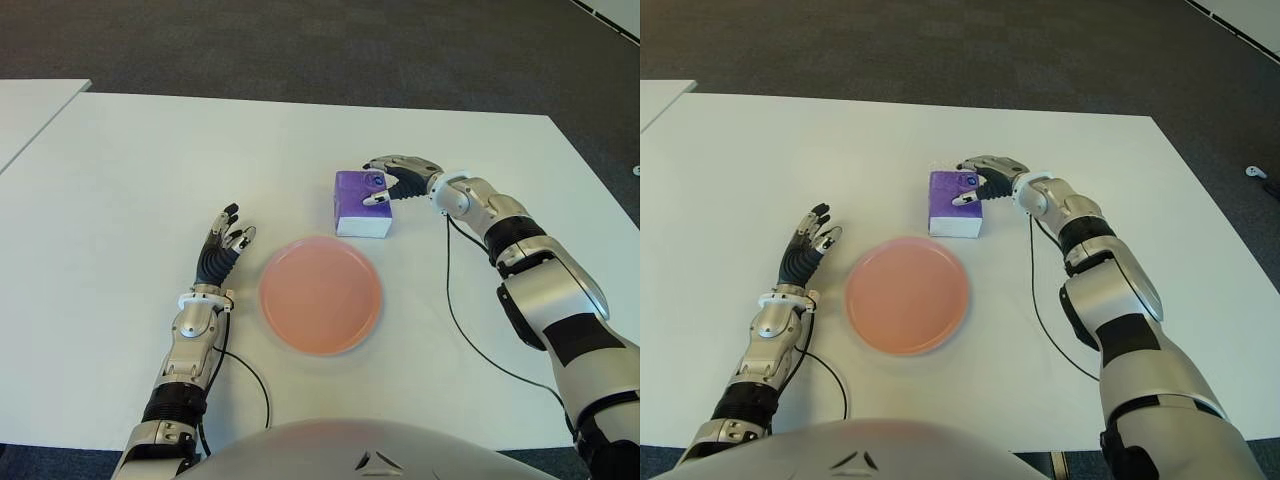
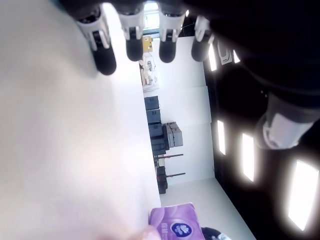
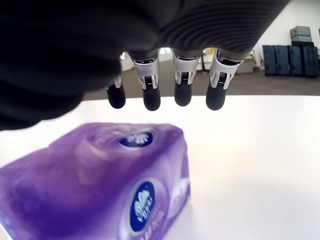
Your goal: Put the tissue paper into the plate.
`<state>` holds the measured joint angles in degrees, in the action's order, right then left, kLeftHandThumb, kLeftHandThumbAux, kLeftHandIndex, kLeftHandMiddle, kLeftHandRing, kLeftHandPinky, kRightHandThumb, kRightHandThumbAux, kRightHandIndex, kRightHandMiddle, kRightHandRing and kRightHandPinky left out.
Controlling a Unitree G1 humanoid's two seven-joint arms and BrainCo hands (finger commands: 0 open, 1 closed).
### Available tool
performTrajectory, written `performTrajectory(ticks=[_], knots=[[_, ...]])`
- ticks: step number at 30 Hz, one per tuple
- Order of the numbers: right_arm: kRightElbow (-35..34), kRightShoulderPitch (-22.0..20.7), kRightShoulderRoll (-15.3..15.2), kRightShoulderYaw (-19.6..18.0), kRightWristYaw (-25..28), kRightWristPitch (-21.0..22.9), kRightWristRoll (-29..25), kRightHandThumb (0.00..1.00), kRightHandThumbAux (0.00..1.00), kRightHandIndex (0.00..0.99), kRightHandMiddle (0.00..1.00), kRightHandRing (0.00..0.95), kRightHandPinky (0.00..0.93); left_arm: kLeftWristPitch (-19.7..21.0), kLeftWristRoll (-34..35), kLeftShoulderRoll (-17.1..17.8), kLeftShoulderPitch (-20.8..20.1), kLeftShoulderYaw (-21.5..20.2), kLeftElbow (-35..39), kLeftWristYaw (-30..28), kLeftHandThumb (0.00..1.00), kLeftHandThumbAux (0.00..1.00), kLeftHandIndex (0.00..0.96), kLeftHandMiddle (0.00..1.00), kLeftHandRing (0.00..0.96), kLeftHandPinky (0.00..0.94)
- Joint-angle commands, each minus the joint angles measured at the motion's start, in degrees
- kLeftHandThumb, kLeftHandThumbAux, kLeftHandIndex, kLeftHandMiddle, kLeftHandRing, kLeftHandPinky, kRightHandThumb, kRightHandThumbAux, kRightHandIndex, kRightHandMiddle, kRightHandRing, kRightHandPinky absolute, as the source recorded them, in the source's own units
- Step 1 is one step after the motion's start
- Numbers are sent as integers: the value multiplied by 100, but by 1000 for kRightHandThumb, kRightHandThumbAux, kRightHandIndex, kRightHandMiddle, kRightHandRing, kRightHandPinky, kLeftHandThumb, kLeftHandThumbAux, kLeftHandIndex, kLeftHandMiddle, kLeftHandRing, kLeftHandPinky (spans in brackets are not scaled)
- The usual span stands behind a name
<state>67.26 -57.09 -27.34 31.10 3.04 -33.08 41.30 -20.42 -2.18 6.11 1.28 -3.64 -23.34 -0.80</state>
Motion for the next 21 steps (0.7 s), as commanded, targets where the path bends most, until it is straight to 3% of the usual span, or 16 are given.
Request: performTrajectory(ticks=[1,21], knots=[[-138,83,-93,-105,92,-173,-148,352,238,0,0,0,0,347,-40,-25,293,17,-414,37,198,509,0,0,0,0],[-740,309,-271,-217,-12,-435,-152,350,246,0,0,0,0,272,1,-36,252,33,-513,-41,152,509,0,0,0,0]])
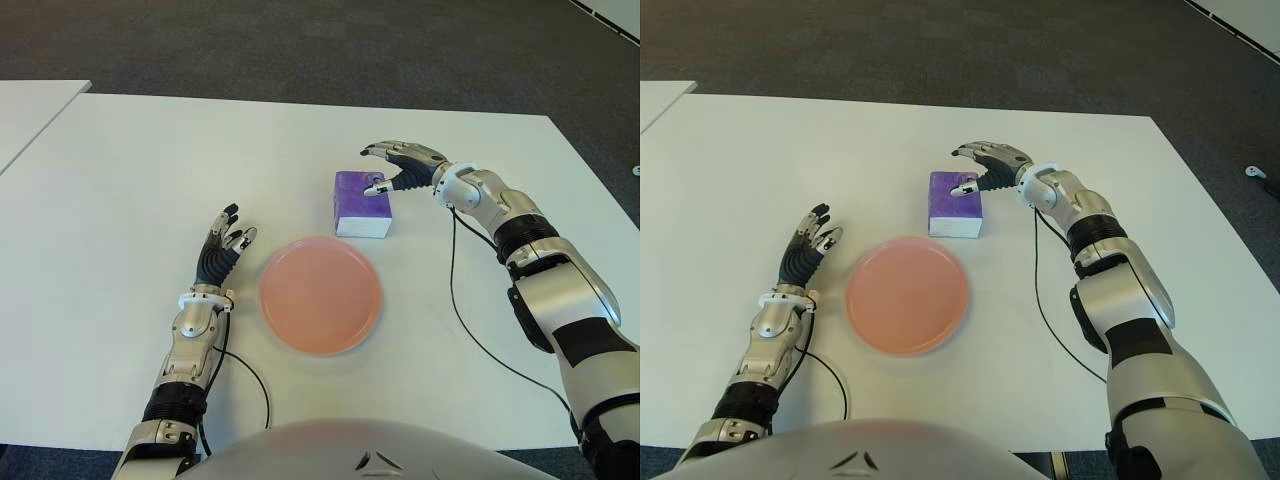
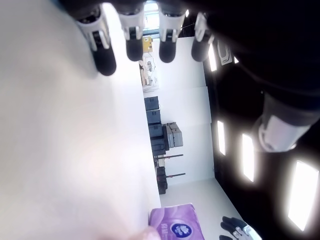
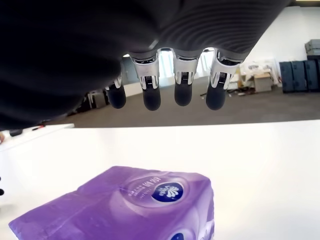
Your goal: Put the tissue paper into the plate.
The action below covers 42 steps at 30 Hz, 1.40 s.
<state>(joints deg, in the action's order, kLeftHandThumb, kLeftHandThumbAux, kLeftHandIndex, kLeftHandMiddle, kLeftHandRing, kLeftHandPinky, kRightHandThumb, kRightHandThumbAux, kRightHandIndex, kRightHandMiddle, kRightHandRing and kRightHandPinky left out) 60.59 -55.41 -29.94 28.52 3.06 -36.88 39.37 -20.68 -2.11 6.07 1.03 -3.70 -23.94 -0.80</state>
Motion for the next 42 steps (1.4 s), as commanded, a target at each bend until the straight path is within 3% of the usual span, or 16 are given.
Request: performTrajectory(ticks=[1,18,30,42], knots=[[-102,146,-14,37,-5,-59,36,351,246,0,0,0,0,288,-8,-26,275,41,-466,-48,151,505,0,0,0,0],[-368,166,65,50,158,67,58,363,243,0,0,0,0,223,15,-37,237,25,-571,-28,145,483,0,0,0,0],[370,134,588,509,-474,258,524,341,277,0,0,0,0,207,101,-98,231,16,-594,-42,155,513,0,0,0,0],[866,17,834,753,-766,426,669,332,303,0,0,0,0,267,1,-68,281,80,-550,14,152,468,0,0,0,0]])
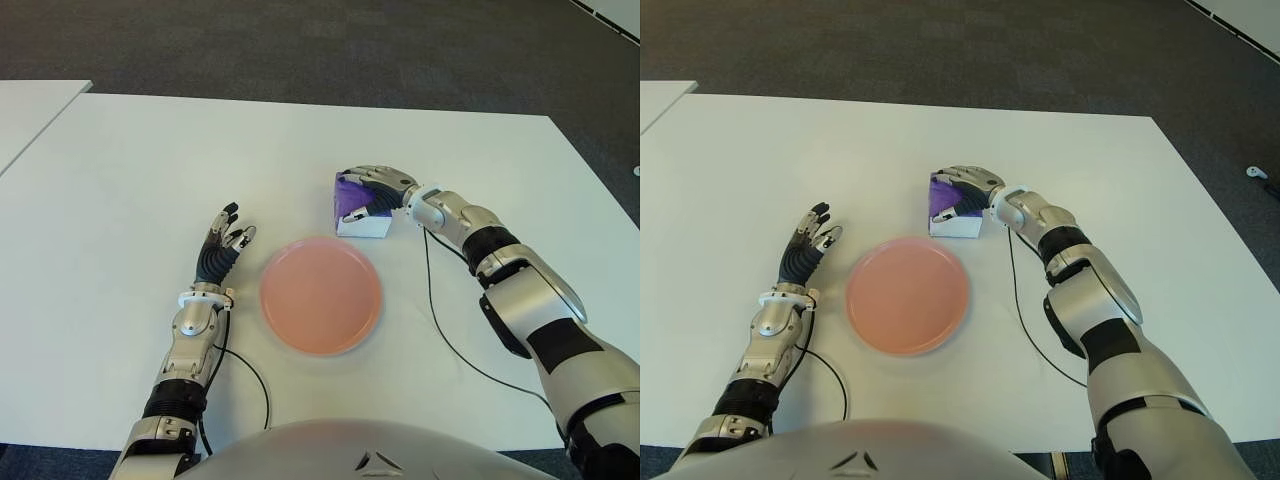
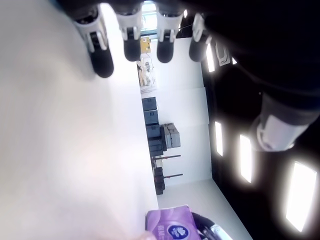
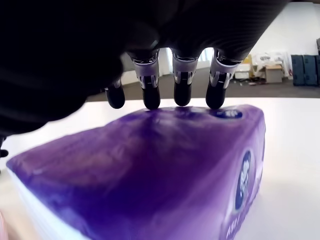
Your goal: Put the tissue paper into the plate.
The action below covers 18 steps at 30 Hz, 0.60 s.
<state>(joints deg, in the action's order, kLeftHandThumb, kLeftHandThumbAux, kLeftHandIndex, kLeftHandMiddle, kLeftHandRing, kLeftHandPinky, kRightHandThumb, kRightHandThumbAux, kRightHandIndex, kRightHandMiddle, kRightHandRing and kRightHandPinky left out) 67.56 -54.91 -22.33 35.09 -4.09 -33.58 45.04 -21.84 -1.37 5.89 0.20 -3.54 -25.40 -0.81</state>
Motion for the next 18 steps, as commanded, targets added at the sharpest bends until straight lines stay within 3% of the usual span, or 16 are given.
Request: performTrajectory(ticks=[1,18], knots=[[189,-37,79,106,-64,100,103,332,304,0,0,0,0,388,-78,-50,365,65,-404,18,152,462,0,0,0,0],[307,-33,125,355,-120,109,175,361,310,0,0,0,0,321,3,-105,330,-25,-490,39,158,472,0,0,0,0]])
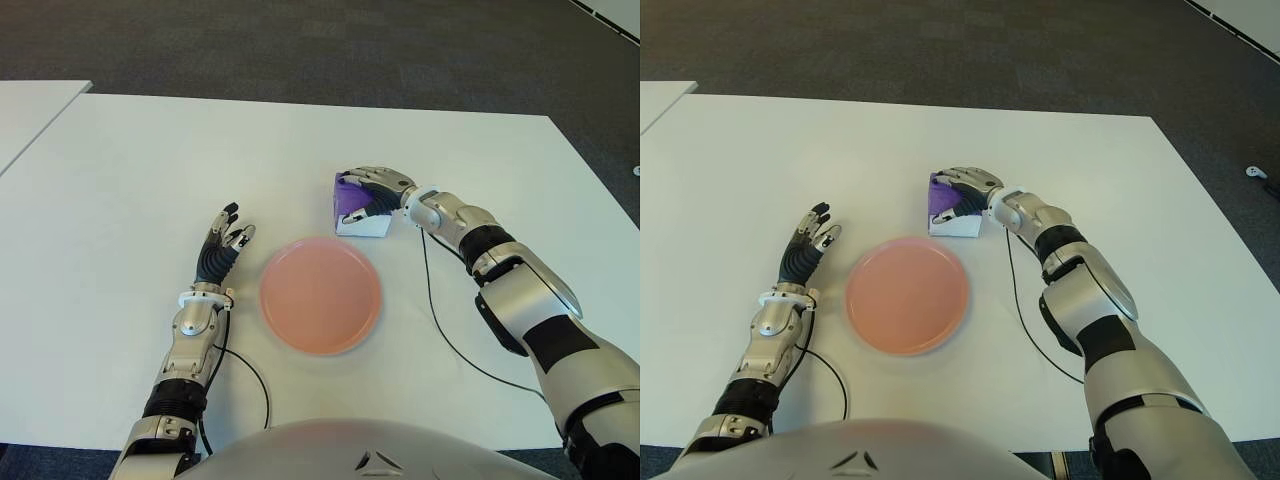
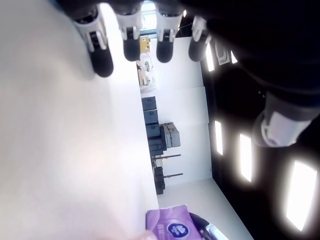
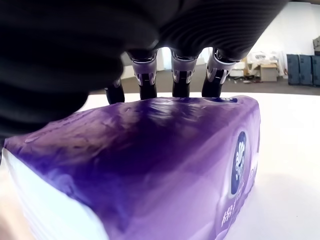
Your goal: Put the tissue paper into the plate.
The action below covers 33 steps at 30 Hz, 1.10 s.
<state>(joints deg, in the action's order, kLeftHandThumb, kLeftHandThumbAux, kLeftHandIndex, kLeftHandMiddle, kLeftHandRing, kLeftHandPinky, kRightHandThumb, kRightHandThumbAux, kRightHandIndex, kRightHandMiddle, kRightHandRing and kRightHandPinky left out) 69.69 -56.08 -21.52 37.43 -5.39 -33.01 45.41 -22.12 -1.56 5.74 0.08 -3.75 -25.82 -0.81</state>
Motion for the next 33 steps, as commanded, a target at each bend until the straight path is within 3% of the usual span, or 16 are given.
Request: performTrajectory(ticks=[1,22,33], knots=[[98,91,46,131,-3,56,144,360,310,0,0,0,0,356,22,-94,348,-5,-436,39,160,474,0,0,0,0],[93,119,-77,250,48,31,140,341,323,0,0,0,0,381,61,-89,398,2,-363,-45,154,467,0,0,0,0],[120,467,-15,417,-198,81,230,361,334,0,0,0,0,328,29,-111,434,28,-354,20,162,485,0,0,0,0]])
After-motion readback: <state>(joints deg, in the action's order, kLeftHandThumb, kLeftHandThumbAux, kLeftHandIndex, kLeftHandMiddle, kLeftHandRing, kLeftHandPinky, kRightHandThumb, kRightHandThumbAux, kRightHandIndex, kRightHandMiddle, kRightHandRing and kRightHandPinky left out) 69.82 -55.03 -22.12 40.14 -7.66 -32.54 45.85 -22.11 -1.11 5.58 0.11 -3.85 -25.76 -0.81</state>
